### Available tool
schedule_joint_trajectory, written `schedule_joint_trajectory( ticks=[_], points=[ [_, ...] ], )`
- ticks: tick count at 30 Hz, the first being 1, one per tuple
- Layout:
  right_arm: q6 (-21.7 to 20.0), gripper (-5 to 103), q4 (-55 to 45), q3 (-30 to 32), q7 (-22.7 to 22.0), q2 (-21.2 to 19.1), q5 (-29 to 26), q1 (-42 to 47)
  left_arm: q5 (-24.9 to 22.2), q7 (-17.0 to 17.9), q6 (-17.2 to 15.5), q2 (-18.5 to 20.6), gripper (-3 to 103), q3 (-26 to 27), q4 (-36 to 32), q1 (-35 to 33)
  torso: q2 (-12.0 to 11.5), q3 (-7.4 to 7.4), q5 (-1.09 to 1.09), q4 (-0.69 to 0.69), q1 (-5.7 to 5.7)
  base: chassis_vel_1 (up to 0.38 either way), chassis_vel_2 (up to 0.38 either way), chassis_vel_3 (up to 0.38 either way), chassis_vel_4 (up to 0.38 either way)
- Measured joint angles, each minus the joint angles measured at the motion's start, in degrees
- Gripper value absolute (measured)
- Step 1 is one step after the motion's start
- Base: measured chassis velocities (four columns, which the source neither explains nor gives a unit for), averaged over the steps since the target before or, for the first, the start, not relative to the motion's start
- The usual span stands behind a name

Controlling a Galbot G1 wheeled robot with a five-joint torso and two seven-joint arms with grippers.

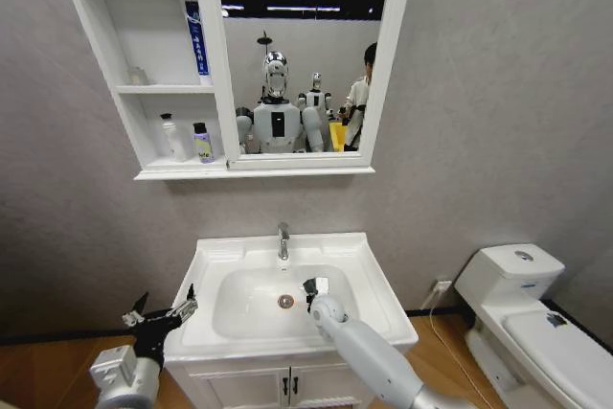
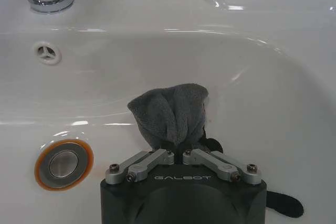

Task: Move facial cleanser and shampoo from washbasin to cabinet, then wipe washbasin with towel.

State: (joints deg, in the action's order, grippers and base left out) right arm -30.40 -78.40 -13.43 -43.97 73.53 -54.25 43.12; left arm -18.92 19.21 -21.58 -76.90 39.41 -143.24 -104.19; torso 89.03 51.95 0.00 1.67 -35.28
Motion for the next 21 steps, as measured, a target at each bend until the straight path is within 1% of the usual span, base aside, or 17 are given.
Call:
schedule_joint_trajectory(
  ticks=[4,7,10,13,19,21],
  points=[
    [0.2,2,-1.7,0.4,-0.3,-1.2,0.4,0.7,0.0,0.0,0.0,0.0,100,0.0,0.0,0.0,0.0,0.0,0.0,0.0,0.0,0.0,0.0,0.0,0.0],
    [0.1,2,-4.0,1.1,-2.4,-2.7,0.5,2.0,0.0,0.0,0.0,0.0,100,0.0,0.0,0.0,0.0,0.0,0.01,0.0,0.0,0.0,0.0,0.0,0.0],
    [0.0,2,-4.9,1.3,-2.9,-3.3,0.5,2.5,0.0,0.0,0.0,0.0,100,0.0,0.0,0.0,0.0,0.0,0.01,-0.02,0.0,0.0,0.0,0.0,0.0],
    [-0.4,2,-7.3,1.6,-3.3,-5.4,0.7,3.6,0.0,0.0,0.0,0.0,100,0.0,0.0,0.0,0.0,0.0,0.01,-0.01,0.0,0.0,0.0,0.0,0.0],
    [-0.4,2,-7.6,2.0,-3.2,-5.6,1.3,4.0,0.0,0.0,0.0,0.0,100,0.0,0.0,0.0,0.0,0.0,0.01,-0.02,0.01,0.0,0.0,0.0,0.0],
    [-0.3,2,-6.9,2.0,-2.7,-5.1,1.4,3.9,0.0,0.0,0.0,0.0,100,0.0,0.0,0.0,0.0,0.0,-0.01,0.0,0.0,0.0,0.0,0.0,0.0]
  ],
)
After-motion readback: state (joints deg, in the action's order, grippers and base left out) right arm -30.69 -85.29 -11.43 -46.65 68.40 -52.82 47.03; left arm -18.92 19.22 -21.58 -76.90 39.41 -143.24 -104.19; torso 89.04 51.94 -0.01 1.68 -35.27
